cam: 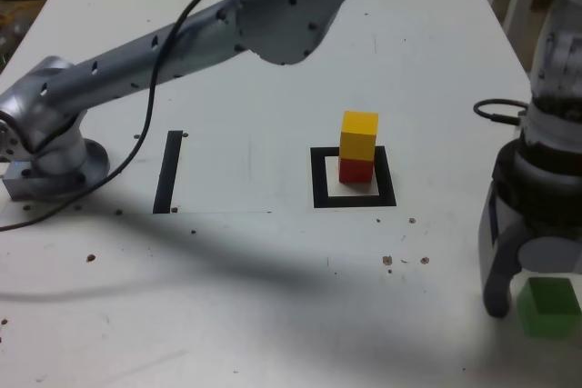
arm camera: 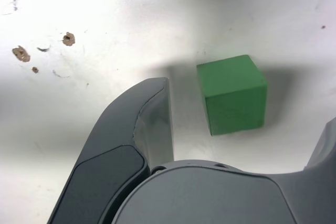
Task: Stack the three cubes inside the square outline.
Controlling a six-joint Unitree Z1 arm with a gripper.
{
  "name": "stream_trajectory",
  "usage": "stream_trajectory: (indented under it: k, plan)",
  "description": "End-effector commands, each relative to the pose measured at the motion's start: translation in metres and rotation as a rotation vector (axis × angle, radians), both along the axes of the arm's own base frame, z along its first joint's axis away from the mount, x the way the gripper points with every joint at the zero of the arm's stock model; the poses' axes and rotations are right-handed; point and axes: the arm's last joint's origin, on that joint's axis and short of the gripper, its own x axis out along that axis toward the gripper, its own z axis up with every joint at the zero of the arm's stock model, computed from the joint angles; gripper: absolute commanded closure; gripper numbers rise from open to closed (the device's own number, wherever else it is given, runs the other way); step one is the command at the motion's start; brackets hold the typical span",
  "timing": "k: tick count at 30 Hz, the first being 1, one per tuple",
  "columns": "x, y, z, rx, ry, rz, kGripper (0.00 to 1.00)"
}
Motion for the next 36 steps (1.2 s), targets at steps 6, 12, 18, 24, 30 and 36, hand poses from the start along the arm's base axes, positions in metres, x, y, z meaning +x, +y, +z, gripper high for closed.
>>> stream_trajectory:
  k: [6,12,18,24,30,36]
  plan:
    - [0.002,-0.002,-0.002,-0.006,-0.002,0.0,0.01]
    - [0.004,-0.003,-0.006,-0.015,-0.003,0.002,0.05]
    - [0.006,-0.005,-0.012,-0.026,0.003,0.005,0.17]
    - [0.007,-0.005,-0.013,-0.018,0.001,0.011,0.38]
    - [0.007,-0.007,-0.012,0.001,-0.019,0.009,0.61]
    - [0.007,-0.008,-0.011,0.004,-0.024,0.006,0.68]
